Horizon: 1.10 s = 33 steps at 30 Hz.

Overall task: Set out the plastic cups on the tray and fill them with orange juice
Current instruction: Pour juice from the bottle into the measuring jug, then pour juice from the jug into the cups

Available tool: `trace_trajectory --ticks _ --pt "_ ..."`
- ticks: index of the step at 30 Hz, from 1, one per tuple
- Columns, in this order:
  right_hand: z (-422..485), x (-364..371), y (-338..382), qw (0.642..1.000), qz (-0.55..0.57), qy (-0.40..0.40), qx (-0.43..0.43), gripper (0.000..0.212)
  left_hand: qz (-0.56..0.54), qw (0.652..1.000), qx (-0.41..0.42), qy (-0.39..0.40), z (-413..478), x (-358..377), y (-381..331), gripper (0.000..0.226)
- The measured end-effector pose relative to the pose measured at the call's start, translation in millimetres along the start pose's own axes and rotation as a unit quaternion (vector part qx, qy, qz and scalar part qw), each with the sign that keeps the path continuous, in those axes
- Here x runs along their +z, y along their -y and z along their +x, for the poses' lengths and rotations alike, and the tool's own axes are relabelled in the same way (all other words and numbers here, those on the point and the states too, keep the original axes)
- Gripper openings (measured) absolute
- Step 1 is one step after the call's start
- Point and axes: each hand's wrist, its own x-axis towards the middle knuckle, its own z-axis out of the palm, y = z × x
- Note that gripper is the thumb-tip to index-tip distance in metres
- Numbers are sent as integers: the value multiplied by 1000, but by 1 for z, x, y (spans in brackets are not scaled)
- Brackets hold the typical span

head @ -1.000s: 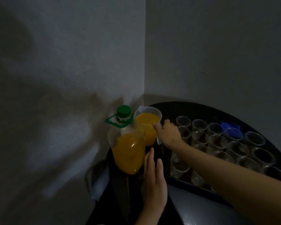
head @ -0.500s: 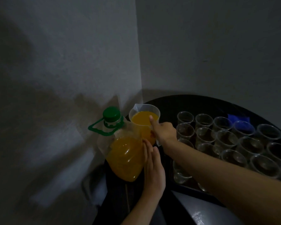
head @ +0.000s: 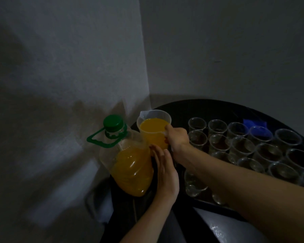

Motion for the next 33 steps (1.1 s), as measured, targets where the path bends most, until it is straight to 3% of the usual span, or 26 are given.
trace_trajectory --ticks 4,12,16,20,23,26,33 --pt "2 -10 12 1000 -14 18 -11 28 10 1000 1 27 -2 0 -9 82" --pt "2 -26 39 999 28 -1 -32 22 11 999 31 24 8 3 -22 80" --pt "-4 -34 60 997 57 -3 -53 24 62 995 68 41 6 4 -29 73" --pt "-21 -54 87 995 51 10 -80 27 87 992 88 19 3 8 -47 80" --pt "-38 -73 107 993 56 14 -103 21 63 994 94 -12 9 14 -67 83" --pt "-51 -94 124 990 77 14 -121 16 2 996 80 -29 18 23 -86 71" --pt "-74 -157 140 988 81 12 -133 24 -101 992 59 46 26 55 -109 73"
